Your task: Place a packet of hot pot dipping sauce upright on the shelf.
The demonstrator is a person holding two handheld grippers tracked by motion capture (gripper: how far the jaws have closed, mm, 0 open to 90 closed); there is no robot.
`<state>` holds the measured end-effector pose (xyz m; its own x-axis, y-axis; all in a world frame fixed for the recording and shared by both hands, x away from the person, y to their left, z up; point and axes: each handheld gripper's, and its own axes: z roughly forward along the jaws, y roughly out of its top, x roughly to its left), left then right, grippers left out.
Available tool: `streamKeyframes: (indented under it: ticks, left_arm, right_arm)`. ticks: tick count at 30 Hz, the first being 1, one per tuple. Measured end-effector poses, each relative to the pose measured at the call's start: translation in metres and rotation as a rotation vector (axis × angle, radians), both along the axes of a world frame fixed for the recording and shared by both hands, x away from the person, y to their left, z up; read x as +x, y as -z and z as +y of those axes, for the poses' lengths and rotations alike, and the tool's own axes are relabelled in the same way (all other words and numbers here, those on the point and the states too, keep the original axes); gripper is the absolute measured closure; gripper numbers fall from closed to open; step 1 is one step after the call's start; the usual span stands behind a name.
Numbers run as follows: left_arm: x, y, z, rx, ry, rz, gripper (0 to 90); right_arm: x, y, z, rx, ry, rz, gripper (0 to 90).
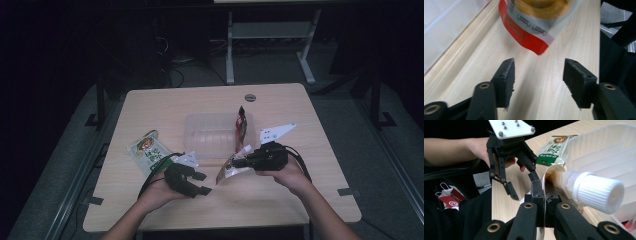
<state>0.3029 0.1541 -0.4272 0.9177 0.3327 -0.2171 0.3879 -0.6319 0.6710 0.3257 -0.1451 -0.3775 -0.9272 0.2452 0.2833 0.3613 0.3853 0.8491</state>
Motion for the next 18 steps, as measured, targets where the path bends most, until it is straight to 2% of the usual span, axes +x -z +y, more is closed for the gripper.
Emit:
streamKeyframes:
  ticks: [7, 13, 18]
  left_arm:
    - [-0.002, 0.004, 0.006, -0.022, -0.026, 0.024, 33.9]
    - [0.0, 0.006, 0.006, -0.007, -0.026, 0.019, 31.0]
    - [0.0, 0.005, 0.006, 0.003, -0.025, 0.018, 29.5]
  right_arm:
    - [0.005, -0.013, 0.001, 0.016, -0.007, -0.017, 89.8]
    - [0.01, -0.026, 0.003, 0.015, -0.013, -0.037, 89.8]
    - [0.017, -0.043, 0.003, 0.019, -0.022, -0.054, 89.7]
